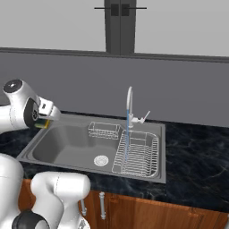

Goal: Soak the sponge with water for a few seconds and then drop it inside the sink.

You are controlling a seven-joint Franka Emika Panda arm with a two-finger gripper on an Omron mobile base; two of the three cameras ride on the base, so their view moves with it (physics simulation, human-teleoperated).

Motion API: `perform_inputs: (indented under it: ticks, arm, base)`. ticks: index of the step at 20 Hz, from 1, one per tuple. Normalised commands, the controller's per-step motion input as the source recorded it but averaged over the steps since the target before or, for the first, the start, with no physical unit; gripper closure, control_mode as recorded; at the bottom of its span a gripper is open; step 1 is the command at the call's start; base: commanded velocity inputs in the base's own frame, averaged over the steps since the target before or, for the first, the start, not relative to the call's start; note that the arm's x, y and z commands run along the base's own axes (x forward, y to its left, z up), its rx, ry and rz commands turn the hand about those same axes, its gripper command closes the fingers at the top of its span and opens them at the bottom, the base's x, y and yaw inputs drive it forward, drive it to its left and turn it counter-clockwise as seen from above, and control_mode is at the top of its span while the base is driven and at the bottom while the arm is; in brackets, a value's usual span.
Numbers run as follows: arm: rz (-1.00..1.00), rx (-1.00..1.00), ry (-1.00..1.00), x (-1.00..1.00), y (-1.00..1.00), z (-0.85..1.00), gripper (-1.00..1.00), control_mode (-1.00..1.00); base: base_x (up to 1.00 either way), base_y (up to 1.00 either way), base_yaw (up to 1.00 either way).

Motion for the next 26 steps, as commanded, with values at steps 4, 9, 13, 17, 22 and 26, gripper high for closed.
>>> perform_inputs:
  ticks: [4,9,13,17,22,26]
  arm:
    - [-0.12,0.0,0.0,0.0,0.0,0.0,1.0,-1.0]
    - [-0.12,0.0,0.0,-0.08,-0.09,0.0,1.0,-1.0]
    - [-0.21,0.0,0.0,-0.11,-0.29,0.0,1.0,-1.0]
    - [-0.23,0.0,0.0,-0.09,-0.35,0.0,1.0,-1.0]
    - [-0.25,0.0,0.0,-0.04,-0.36,0.0,1.0,-1.0]
    - [-0.24,0.0,-0.04,-0.01,-0.25,0.0,1.0,-1.0]
  base:
    - [0.0,0.0,0.0]
    - [0.0,0.0,0.0]
    - [0.0,0.0,0.0]
    - [0.0,0.0,0.0]
    - [0.0,0.0,0.0]
    - [0.0,0.0,0.0]
